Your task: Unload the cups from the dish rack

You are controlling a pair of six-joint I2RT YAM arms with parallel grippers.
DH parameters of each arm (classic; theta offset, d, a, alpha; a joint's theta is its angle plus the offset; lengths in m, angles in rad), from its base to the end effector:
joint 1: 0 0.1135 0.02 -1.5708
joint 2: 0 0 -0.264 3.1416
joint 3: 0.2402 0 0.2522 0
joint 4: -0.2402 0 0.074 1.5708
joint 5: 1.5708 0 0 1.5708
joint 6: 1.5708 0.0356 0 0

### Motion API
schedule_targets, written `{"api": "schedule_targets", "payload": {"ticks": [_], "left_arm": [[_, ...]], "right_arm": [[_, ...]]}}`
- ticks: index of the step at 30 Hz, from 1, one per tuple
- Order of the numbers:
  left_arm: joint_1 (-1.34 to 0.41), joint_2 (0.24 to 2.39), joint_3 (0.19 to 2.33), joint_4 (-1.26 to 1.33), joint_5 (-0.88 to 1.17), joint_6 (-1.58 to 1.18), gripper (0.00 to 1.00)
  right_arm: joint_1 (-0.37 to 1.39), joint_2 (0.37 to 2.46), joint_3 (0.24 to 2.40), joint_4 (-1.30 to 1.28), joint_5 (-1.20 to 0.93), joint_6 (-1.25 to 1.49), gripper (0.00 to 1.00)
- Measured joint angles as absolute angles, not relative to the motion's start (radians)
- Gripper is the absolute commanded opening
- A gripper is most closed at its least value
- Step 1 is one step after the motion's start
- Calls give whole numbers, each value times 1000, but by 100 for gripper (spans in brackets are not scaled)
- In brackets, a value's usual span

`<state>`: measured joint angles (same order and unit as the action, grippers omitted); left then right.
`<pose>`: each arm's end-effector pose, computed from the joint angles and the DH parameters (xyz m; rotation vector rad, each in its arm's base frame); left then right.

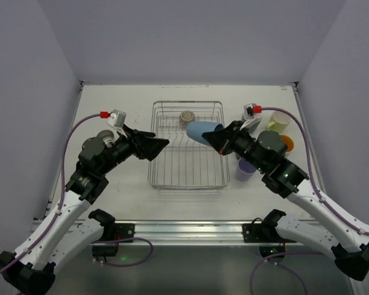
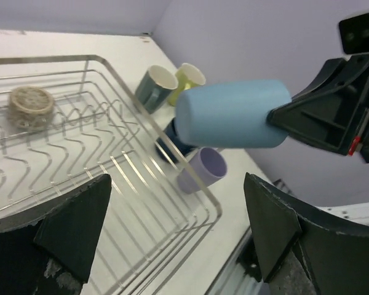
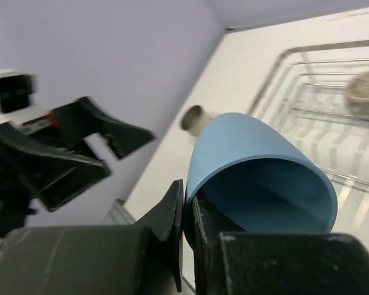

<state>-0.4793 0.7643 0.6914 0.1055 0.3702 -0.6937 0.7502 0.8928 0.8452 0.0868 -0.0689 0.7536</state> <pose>0.1584 -0.0969 0.3417 0.1400 1.6654 -1.1941 0.1530 0.1459 0.3717 -0.0569 1.6682 1.2269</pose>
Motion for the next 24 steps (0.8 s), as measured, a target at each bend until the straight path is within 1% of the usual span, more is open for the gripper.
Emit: {"api": "schedule_targets", "payload": {"ticks": [4,7,9,12,16,24], "left_arm": [[-479,662,743,-87,292,-541,93],[-479,595,749,-196,213,-445,93],[-479,575,740,-232,171,-406,93],[-479,559,698,-269,128,-363,93],[-479,570,687,-323,105,-323,93],[-479,548,678,-332,100,-299,93]], "right_arm": [[702,840,984,-282,44,633,0],[630,837,1055,-496,97,575,0],[582,856,1096,-643,136,538,0],[562,913,1148,-815,178,503,0],[562,1013,1195,-954,228,477,0],[558,1091,1201,-1055,268,446,0]]}}
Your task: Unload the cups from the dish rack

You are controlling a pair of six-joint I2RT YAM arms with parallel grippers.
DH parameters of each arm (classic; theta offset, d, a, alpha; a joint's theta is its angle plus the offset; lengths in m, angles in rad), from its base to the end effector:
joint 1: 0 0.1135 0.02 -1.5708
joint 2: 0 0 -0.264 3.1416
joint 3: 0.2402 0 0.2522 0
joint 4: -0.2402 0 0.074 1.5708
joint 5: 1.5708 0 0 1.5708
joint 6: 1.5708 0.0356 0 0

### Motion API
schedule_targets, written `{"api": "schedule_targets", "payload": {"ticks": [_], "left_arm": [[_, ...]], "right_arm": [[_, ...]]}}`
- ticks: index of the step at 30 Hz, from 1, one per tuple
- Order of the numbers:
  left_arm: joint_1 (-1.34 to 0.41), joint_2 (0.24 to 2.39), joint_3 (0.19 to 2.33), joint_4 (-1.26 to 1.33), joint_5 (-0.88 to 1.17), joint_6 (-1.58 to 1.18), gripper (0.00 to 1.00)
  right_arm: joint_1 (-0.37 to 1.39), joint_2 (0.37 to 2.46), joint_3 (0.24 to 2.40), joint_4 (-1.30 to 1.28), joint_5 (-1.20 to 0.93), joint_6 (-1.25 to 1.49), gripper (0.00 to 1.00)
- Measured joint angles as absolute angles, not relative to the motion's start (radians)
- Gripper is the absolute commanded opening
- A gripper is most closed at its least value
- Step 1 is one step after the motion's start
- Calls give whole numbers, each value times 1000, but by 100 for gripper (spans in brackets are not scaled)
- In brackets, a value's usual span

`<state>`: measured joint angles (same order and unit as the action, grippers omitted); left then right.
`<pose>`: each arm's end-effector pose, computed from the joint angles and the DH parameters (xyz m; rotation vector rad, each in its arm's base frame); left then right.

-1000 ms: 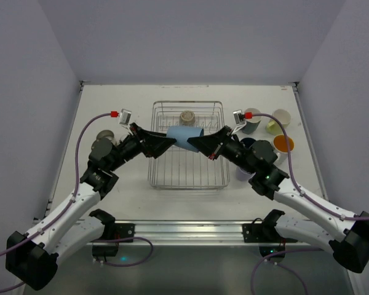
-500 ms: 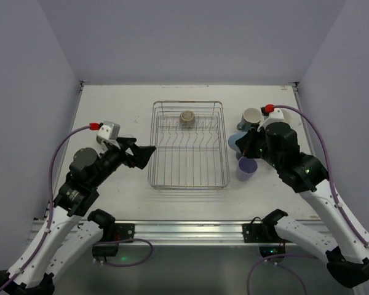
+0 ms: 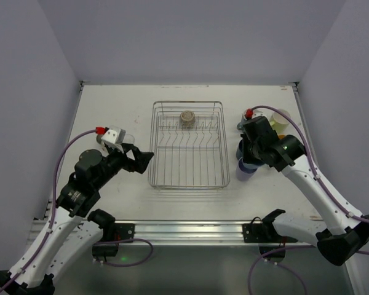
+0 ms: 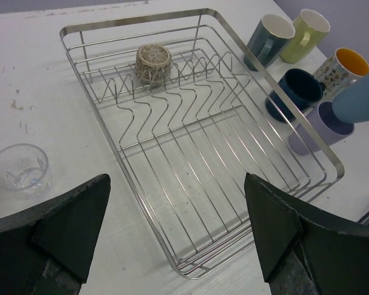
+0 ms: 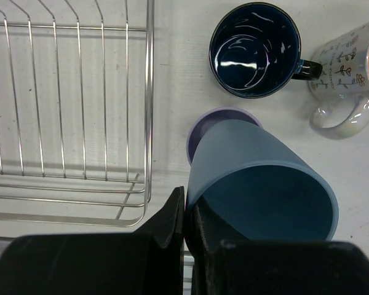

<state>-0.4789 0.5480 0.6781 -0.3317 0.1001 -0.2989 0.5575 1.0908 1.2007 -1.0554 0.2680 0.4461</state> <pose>0.1199 -0.0663 0.3204 0.2372 1.8022 -0.6463 0.1733 0.0970 0.3463 -0.0300 2.4705 0.0921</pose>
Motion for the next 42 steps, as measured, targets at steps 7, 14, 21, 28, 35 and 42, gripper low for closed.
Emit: {"api": "schedule_targets", "payload": {"ticks": [7,14,21,28,35,42], "left_arm": [[-479,549,676,-332,100,-294,93],[-479,564,676,-332,101,-294,93],[-479,577,676,-332,101,-294,93],[-479,581,676,-332,101,-294,93],[-479,581,676,-332,101,-294,94],[-479,581,676,-332,101,-294,94]], "right_arm": [[540,1142,1201,-1050,270,422,0],[529,1174,1188,-1003,251,405,0],[527,1193,1147,-979,219,402,0],[527,1213,1131,-959,213,401,2],[522,1279,1119,-941,217,398,11],[516,1282,1119,-935,245,391,46]]}}
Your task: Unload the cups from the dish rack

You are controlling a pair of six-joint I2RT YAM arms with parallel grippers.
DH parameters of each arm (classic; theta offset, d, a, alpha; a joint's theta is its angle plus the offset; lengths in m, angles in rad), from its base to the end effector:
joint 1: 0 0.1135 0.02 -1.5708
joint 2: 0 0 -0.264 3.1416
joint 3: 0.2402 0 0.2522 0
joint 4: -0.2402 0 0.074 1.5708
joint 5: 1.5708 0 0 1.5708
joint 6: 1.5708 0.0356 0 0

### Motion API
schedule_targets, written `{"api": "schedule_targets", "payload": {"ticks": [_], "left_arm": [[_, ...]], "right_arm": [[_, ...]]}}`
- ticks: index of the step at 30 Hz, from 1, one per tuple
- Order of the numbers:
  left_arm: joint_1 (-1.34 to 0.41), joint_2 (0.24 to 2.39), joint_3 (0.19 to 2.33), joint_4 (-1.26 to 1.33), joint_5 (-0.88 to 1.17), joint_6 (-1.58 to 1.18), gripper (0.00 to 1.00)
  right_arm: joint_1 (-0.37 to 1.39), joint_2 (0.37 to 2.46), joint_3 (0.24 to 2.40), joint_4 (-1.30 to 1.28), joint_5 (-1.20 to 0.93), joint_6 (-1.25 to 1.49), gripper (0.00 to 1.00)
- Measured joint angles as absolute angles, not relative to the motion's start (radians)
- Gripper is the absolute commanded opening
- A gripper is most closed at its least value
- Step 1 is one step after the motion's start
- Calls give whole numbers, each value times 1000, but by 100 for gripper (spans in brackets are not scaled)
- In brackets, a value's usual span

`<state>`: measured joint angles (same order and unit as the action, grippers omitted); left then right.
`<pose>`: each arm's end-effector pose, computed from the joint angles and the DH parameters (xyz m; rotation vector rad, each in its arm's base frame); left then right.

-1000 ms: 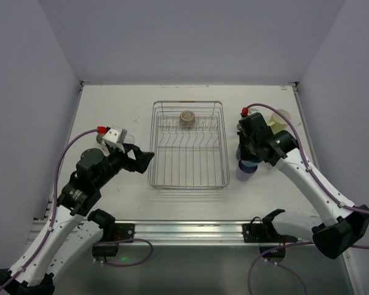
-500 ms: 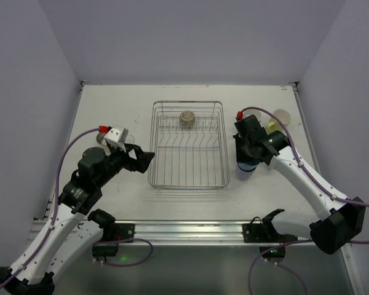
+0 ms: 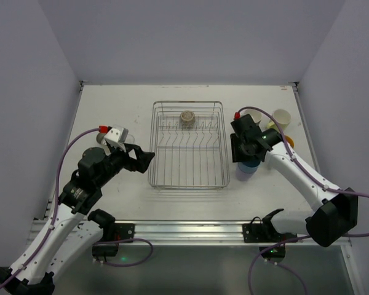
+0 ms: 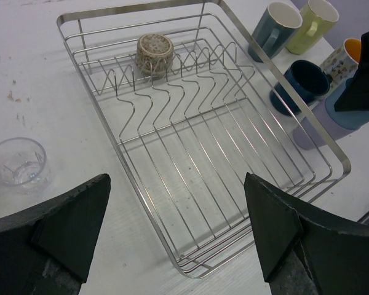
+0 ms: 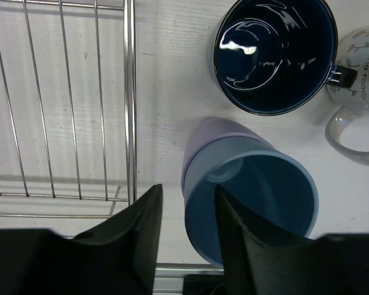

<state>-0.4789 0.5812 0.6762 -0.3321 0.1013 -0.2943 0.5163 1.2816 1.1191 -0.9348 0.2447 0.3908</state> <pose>0.1260 -0.0695 0.3157 0.2443 1.8373 -0.6366 0.2179 0.1138 0.2895 -0.0864 2.6115 -0.0126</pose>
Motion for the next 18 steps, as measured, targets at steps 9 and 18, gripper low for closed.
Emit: {"api": "schedule_targets", "payload": {"ticks": [9,18], "left_arm": [[-479,585,676,-332,101,-294,94],[-478,574,676,-332,92,-294,94]], "right_arm": [[516,1243,1185,-949,283,384,60],[574,1225,1345,-809,298,366,83]]}}
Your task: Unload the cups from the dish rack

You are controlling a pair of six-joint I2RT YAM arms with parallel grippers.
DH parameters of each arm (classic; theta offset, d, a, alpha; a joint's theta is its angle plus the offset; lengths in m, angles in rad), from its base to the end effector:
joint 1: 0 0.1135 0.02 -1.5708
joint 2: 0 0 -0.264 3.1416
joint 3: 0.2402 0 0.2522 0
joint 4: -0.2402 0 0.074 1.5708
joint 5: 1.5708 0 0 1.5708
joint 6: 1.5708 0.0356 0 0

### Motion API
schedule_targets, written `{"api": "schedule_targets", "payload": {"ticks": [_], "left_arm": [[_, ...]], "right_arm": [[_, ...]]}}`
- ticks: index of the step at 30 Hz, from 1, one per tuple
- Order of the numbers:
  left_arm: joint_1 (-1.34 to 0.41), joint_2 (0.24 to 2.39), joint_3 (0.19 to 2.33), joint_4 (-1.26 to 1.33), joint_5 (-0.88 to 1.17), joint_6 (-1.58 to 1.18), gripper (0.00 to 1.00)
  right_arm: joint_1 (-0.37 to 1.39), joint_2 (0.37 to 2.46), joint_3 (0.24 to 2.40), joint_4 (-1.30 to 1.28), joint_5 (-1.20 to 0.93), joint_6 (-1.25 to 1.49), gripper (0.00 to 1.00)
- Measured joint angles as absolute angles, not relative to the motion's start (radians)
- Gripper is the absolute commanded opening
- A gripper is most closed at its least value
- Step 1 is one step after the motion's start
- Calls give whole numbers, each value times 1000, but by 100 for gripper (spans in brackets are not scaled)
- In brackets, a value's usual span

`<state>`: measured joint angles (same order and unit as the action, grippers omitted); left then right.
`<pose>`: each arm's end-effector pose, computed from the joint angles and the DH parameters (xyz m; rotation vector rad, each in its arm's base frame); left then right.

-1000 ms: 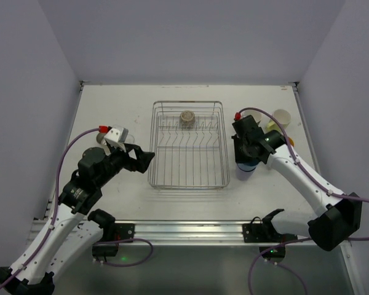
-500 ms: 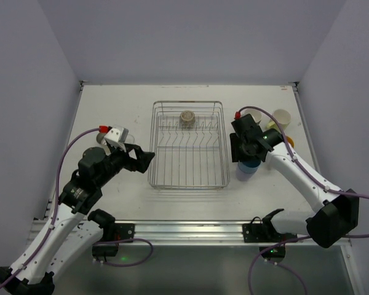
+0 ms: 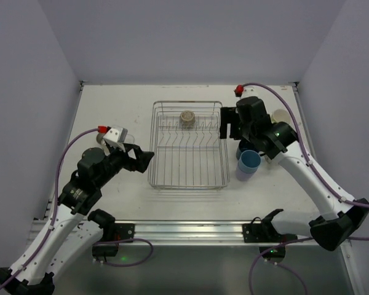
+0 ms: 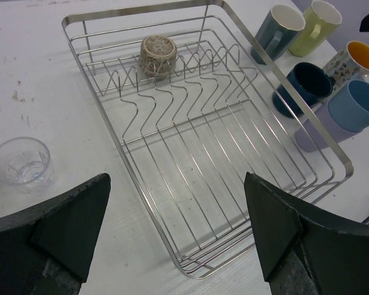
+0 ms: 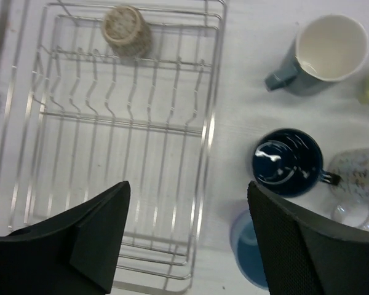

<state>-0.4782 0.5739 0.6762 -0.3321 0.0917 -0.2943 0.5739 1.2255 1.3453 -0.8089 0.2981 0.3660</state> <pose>0.1249 -0.0684 0.3166 0.2361 1.8298 -0.6292 0.2157 0.1270 0.3821 -0.0740 2.2287 0.1774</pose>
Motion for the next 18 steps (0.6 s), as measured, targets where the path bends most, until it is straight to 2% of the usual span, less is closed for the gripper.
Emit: {"api": "schedule_targets", "payload": {"ticks": [2,4,12,18], "left_arm": [[-477,561,676,-332,81,-294,94],[-474,547,676,-332,73,-294,94],[-465,519,676,-332,63,-294,94],[-465,514,676,-332,70,-294,94]], "right_arm": [[611,1280,1396,-757,301,359,89],[644,1369,1459,-700,307,350,90],[680,1847,1777,-577,306,339,90],[680,2087,1976,-577,347,335,88]]}}
